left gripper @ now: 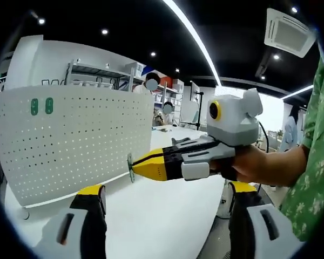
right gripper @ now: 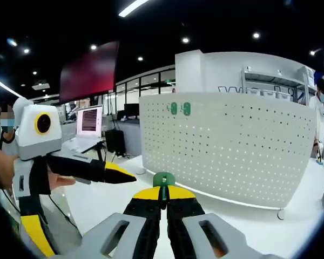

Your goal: Insert the hook assembly into the mounting plate slot until the hook locks in place.

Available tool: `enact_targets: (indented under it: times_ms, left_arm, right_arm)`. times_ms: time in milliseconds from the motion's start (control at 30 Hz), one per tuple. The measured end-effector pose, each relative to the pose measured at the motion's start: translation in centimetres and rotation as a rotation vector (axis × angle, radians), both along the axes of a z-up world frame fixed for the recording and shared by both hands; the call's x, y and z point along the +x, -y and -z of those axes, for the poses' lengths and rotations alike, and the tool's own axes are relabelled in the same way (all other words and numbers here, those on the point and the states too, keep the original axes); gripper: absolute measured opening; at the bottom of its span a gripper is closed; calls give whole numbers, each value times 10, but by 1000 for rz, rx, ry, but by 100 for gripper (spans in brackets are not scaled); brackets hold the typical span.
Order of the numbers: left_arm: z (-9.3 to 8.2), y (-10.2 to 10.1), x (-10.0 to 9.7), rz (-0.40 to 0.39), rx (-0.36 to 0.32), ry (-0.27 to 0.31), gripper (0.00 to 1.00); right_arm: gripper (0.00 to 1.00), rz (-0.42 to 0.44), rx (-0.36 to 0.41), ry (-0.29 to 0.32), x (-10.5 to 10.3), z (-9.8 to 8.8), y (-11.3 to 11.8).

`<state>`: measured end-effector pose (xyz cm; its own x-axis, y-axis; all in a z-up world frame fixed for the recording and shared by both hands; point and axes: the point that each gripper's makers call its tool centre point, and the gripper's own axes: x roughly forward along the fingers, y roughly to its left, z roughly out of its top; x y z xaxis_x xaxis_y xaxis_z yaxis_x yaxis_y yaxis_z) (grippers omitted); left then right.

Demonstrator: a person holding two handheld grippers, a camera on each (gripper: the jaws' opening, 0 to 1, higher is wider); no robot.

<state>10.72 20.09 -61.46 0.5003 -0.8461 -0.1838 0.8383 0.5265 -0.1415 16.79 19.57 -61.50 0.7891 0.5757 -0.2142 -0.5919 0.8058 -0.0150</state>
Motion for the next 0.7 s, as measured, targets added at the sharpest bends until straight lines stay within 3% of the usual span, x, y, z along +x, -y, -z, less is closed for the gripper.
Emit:
enact_targets:
  times_ms: [433,700]
  left_arm:
    - [1,-17,-5,-4,12,0,98]
    - [0,-26,-7,-10,11,2,98]
  right_arm:
    - [1,43,-27,-6,24,19,-10]
    - [1,74,-36,15,43,18,-13]
